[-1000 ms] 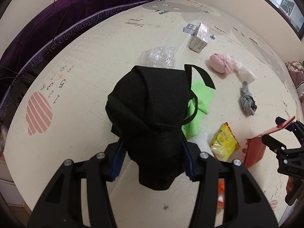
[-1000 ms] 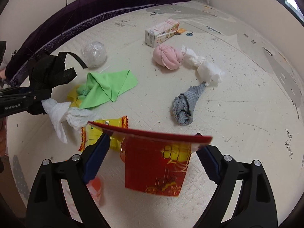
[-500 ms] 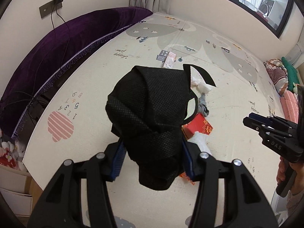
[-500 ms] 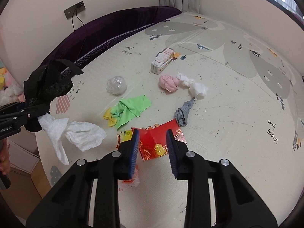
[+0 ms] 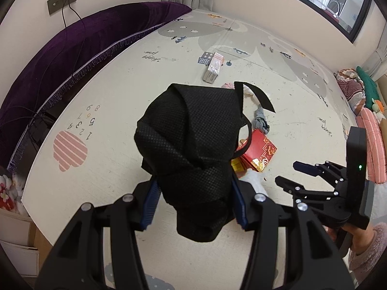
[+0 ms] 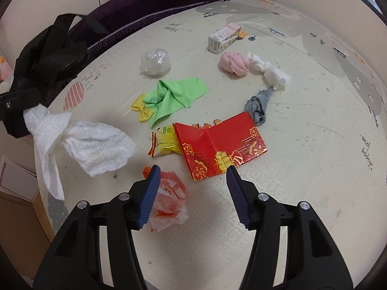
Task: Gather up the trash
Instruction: 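Grasp the white tissue hanging from the left tool's bundle with the right tool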
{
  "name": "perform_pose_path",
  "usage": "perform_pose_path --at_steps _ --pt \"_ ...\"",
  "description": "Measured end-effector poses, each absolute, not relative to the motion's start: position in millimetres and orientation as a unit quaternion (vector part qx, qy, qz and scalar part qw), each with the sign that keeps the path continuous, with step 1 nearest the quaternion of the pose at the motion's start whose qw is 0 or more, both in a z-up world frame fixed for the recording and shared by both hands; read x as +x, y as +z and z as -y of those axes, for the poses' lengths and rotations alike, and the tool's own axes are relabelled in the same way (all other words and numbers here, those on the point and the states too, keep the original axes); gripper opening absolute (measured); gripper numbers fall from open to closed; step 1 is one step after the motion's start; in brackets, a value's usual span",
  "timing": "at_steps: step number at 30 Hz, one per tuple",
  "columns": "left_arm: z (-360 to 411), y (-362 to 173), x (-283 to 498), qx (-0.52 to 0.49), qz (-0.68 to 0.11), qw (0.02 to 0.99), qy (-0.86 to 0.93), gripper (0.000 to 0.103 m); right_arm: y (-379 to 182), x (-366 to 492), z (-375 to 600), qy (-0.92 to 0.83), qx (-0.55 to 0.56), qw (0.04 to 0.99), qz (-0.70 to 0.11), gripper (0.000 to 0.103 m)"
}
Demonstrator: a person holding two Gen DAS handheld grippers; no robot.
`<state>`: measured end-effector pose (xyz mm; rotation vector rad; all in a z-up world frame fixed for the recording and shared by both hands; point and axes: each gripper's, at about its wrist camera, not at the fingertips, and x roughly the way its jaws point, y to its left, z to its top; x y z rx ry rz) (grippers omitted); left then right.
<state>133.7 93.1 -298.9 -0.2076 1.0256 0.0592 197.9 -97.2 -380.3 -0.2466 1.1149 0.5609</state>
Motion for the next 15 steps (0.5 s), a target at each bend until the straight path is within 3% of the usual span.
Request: perform_pose_path --at_steps 15 --pt "-102.0 -312.0 143.9 -0.11 -0.492 0.863 0.03 0.052 -340.5 163.8 47.9 0.386 -0.096 0.785 -0.475 0.058"
